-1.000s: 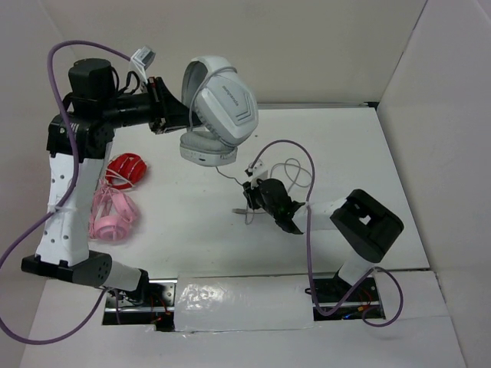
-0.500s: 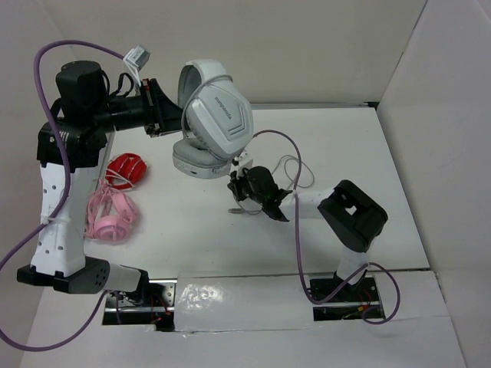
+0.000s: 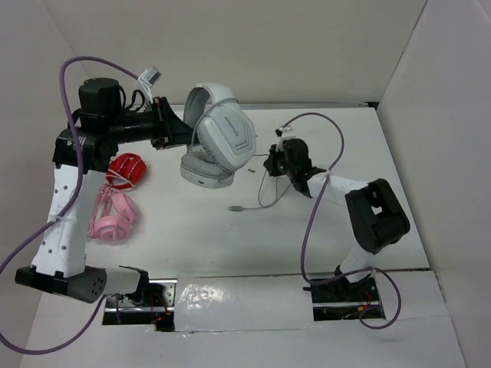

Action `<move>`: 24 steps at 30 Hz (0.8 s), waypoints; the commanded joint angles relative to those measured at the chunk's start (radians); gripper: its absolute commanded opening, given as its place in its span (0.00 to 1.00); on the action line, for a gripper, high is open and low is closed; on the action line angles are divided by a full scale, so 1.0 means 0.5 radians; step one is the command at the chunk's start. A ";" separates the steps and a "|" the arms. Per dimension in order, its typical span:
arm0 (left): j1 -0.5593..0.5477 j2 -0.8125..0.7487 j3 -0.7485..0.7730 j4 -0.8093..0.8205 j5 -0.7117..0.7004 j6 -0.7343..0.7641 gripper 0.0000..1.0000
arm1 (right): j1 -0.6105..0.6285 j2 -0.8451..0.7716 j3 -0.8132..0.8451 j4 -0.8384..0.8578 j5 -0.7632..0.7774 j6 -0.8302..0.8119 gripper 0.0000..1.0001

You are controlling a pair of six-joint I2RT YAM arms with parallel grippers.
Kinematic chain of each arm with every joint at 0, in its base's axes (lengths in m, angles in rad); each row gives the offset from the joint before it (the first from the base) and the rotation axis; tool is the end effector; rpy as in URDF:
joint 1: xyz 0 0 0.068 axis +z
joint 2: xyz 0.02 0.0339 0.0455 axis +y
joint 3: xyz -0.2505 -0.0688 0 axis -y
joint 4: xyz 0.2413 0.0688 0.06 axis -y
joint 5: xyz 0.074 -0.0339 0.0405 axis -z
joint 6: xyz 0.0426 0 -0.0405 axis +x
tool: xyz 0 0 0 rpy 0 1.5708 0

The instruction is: Wrap the headphones

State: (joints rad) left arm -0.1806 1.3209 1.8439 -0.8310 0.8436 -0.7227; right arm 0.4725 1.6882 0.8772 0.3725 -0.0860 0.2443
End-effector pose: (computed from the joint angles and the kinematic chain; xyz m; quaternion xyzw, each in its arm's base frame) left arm 0.2251 -0.0735 0.4977 0.0357 0.7743 -0.5324 0.3403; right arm 0.3229 0.1691 0.1792 -0.1189 0.8351 0.2220 0.4891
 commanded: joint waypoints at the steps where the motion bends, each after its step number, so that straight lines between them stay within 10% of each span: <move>1: -0.034 -0.080 -0.141 0.119 -0.226 0.104 0.00 | -0.184 -0.152 0.218 -0.551 0.107 -0.102 0.00; 15: -0.433 0.155 -0.736 0.221 -1.002 0.629 0.00 | -0.758 -0.045 1.484 -1.696 0.163 -0.240 0.00; 24: -0.522 0.582 -0.602 -0.089 -1.582 0.287 0.00 | -0.758 -0.078 1.955 -2.076 0.102 -0.301 0.00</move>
State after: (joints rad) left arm -0.4610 1.5558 1.4815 -0.7547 0.1780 -0.4862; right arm 0.1013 1.6829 1.8000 -0.6014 -0.0765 0.1169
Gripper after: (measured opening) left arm 0.244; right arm 0.039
